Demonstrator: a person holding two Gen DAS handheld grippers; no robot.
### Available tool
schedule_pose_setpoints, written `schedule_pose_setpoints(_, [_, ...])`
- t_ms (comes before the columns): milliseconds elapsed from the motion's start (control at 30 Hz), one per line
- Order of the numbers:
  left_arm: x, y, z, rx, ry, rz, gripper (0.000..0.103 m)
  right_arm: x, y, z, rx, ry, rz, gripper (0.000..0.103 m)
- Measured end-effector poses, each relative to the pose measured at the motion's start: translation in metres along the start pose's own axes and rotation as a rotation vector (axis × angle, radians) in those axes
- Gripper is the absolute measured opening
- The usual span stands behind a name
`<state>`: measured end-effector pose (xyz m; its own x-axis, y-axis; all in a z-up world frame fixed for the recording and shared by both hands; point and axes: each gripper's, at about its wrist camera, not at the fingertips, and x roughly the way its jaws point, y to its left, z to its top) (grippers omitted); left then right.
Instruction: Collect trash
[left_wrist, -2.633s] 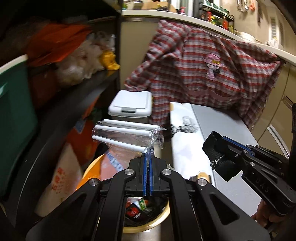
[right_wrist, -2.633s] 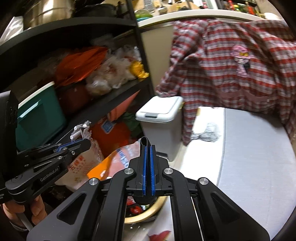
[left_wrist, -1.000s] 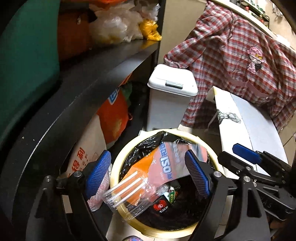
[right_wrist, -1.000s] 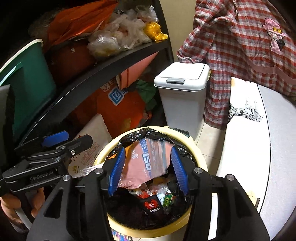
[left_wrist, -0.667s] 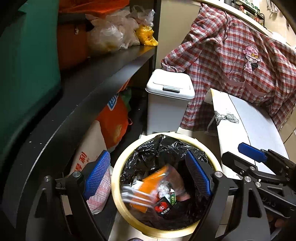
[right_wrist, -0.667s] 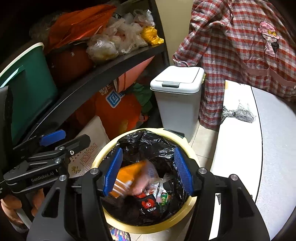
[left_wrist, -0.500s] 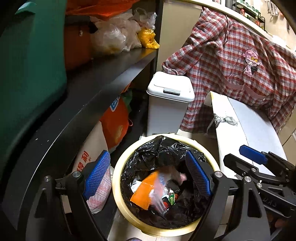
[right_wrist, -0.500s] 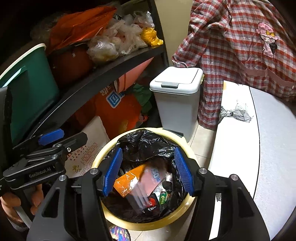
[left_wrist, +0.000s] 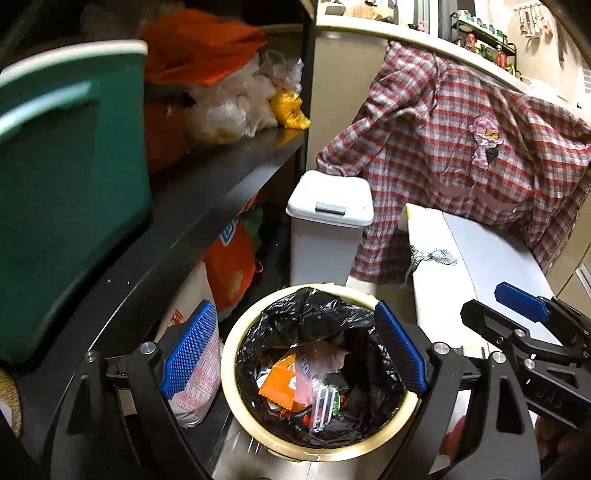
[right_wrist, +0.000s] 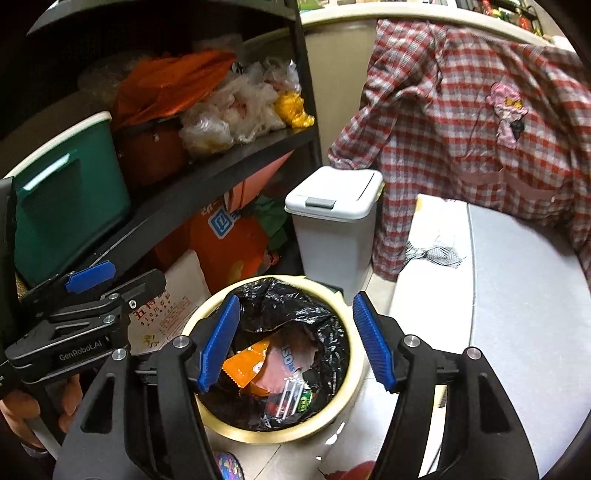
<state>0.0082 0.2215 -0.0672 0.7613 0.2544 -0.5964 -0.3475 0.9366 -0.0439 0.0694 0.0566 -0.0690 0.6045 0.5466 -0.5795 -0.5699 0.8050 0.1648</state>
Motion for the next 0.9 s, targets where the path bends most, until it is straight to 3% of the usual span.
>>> schedule_pose_setpoints(200, [-0.026, -0.036, 0.012, 0.036, -0.066, -0.048, 0.089, -0.05, -0.023, 0.009, 0.015, -0.106, -0.063, 0.069])
schedule_pose_setpoints(333, [-0.046, -0.079, 0.025, 0.068, -0.153, -0.115, 0.094, -0.099, -0.051, 0.009, 0.022, -0.217, -0.151, 0.082])
schedule_pose_setpoints(467, [-0.059, -0.127, 0.035, 0.102, -0.221, -0.187, 0.095, -0.144, -0.082, 0.006, 0.036, -0.349, -0.295, 0.097])
schedule_pose_setpoints(733, [-0.069, -0.211, 0.039, 0.189, -0.308, -0.322, 0.095, -0.201, -0.139, -0.003, 0.095, -0.502, -0.595, 0.098])
schedule_pose_setpoints(900, [-0.067, -0.236, 0.029, 0.204, -0.334, -0.357, 0.095, -0.203, -0.166, -0.012, 0.133, -0.472, -0.644, 0.098])
